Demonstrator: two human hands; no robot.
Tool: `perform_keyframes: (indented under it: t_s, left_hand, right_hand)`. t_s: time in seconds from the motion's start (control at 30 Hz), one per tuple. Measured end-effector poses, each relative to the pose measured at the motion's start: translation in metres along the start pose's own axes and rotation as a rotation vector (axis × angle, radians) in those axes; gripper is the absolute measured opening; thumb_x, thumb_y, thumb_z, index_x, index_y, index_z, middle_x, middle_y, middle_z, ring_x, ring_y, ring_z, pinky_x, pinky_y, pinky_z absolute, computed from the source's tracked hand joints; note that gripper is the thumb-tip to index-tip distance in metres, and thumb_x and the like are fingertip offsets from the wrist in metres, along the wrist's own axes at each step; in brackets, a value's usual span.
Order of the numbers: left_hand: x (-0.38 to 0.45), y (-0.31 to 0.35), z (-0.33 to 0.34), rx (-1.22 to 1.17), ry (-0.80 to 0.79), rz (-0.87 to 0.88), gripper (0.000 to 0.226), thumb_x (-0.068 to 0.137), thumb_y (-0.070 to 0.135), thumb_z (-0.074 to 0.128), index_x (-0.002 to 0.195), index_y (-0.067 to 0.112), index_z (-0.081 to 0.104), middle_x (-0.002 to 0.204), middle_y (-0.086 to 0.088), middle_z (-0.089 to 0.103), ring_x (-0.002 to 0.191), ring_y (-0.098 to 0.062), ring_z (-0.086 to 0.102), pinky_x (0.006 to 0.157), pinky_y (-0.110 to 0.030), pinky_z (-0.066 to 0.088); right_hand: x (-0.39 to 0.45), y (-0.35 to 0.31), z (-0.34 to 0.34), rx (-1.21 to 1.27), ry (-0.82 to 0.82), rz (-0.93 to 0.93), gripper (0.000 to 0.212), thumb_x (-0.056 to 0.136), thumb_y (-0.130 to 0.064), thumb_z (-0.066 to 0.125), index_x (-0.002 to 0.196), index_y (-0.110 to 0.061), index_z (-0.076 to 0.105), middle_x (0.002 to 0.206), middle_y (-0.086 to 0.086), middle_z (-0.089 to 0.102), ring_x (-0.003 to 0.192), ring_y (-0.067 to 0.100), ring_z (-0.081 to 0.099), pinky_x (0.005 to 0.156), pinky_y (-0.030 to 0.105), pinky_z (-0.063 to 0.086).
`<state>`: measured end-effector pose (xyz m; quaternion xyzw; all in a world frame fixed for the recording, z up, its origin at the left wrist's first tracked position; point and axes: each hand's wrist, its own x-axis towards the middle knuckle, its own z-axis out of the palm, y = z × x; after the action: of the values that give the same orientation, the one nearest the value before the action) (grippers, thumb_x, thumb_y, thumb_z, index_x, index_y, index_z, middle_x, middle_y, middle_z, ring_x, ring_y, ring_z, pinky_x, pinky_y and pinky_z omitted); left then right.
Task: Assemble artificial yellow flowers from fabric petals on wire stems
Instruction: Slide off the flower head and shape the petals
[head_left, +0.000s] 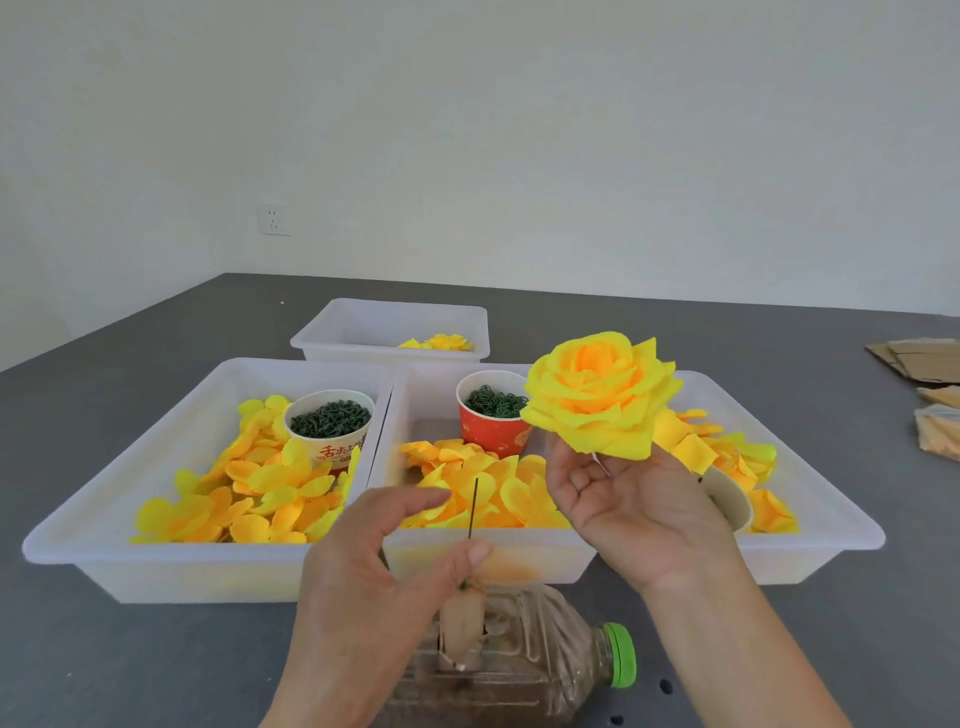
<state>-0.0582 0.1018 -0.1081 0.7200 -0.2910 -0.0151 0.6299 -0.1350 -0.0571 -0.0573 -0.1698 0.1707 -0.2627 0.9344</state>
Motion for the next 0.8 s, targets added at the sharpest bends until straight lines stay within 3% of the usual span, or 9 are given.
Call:
perform_keyframes:
  t_s: [0.13, 0.2, 0.27, 0.43, 0.6, 0.7, 0.8]
  left_hand:
    - [0.008, 0.028, 0.003, 0.095, 0.061, 0.226, 0.057, 0.048, 0.06, 0.082, 0.099, 0.058, 0.055, 0.102, 0.041, 0.055, 0.101, 0.021, 0.044, 0.07, -0.008, 0.037]
    - [0.015, 0.039, 0.007, 0.118, 0.063, 0.275, 0.048, 0.05, 0.063, 0.071, 0.094, 0.066, 0.053, 0.101, 0.048, 0.051, 0.1, 0.024, 0.042, 0.069, -0.008, 0.036]
    - [0.024, 0.045, 0.011, 0.087, 0.044, 0.274, 0.036, 0.051, 0.064, 0.062, 0.086, 0.058, 0.061, 0.096, 0.051, 0.051, 0.097, 0.027, 0.043, 0.073, 0.0, 0.035]
    - [0.053, 0.047, 0.018, -0.09, 0.012, 0.136, 0.023, 0.07, 0.05, 0.061, 0.088, 0.037, 0.065, 0.081, 0.029, 0.068, 0.086, 0.011, 0.061, 0.067, -0.003, 0.043]
    - [0.079, 0.047, 0.022, -0.201, -0.035, -0.011, 0.02, 0.083, 0.031, 0.065, 0.099, 0.021, 0.068, 0.078, 0.015, 0.072, 0.072, 0.003, 0.065, 0.057, -0.005, 0.044]
    - [0.09, 0.049, 0.022, -0.312, -0.058, -0.124, 0.018, 0.083, 0.024, 0.066, 0.099, 0.015, 0.069, 0.083, 0.004, 0.072, 0.072, -0.007, 0.067, 0.059, -0.017, 0.049]
    - [0.097, 0.051, 0.02, -0.469, -0.134, -0.219, 0.013, 0.084, 0.013, 0.064, 0.095, 0.008, 0.068, 0.073, -0.003, 0.071, 0.057, -0.01, 0.066, 0.049, -0.019, 0.051]
  right_hand:
    - [0.003, 0.007, -0.001, 0.007, -0.027, -0.018, 0.023, 0.061, -0.009, 0.06, 0.081, 0.001, 0.061, 0.069, 0.014, 0.066, 0.06, 0.023, 0.065, 0.051, 0.03, 0.057]
    - [0.008, 0.01, 0.0, -0.005, -0.059, -0.028, 0.022, 0.059, -0.007, 0.061, 0.079, 0.002, 0.062, 0.069, 0.015, 0.068, 0.055, 0.025, 0.067, 0.053, 0.033, 0.057]
    - [0.014, 0.012, 0.002, -0.021, -0.091, -0.045, 0.019, 0.063, -0.006, 0.061, 0.08, 0.002, 0.065, 0.073, 0.017, 0.07, 0.059, 0.026, 0.069, 0.057, 0.036, 0.057]
    - [0.032, 0.017, 0.009, -0.059, -0.185, -0.061, 0.015, 0.066, -0.004, 0.06, 0.067, -0.004, 0.075, 0.084, 0.015, 0.071, 0.073, 0.025, 0.068, 0.064, 0.032, 0.057]
    - [0.05, 0.026, 0.012, -0.053, -0.192, -0.03, 0.025, 0.071, -0.006, 0.06, 0.093, 0.001, 0.067, 0.094, 0.017, 0.066, 0.083, 0.028, 0.065, 0.078, 0.037, 0.053]
    - [0.057, 0.028, 0.013, -0.04, -0.2, 0.007, 0.029, 0.07, -0.008, 0.062, 0.098, 0.0, 0.064, 0.095, 0.017, 0.064, 0.079, 0.025, 0.063, 0.064, 0.03, 0.056]
    - [0.064, 0.028, 0.01, -0.06, -0.205, 0.022, 0.033, 0.067, -0.007, 0.062, 0.099, -0.002, 0.062, 0.093, 0.015, 0.062, 0.079, 0.025, 0.06, 0.059, 0.028, 0.056]
